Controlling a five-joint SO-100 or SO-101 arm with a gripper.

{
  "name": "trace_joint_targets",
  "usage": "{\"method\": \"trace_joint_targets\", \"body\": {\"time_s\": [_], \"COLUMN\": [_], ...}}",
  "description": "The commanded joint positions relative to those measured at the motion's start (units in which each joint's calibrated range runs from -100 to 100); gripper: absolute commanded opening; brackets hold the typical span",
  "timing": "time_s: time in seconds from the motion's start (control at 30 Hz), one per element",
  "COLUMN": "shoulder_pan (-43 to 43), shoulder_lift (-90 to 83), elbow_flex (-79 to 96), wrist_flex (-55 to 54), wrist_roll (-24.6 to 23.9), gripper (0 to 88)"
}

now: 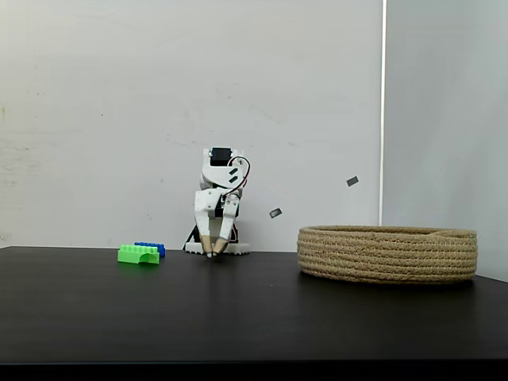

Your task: Place the lego blocks in the tray

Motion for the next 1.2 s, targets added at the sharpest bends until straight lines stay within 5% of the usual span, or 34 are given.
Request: {"method": "trace_joint_targets", "body": {"time_s": [0.0,0.53,0.67,0.77,1.0,1.17], "shoulder_pan": [-0.54,0.86,1.77,4.32,12.57,19.41], "shoulder_lift": [-0.49,-0.49,-0.41,0.97,10.94,23.84], "elbow_flex": [0.71,0.71,0.71,-0.75,-12.24,-21.36], "wrist_flex": [0.48,0.39,-4.36,-13.27,-18.85,-19.60], "wrist_roll": [-1.12,0.34,-2.88,-11.53,-15.48,-18.75], "gripper": [0.0,0.0,0.0,6.5,27.1,29.1]}}
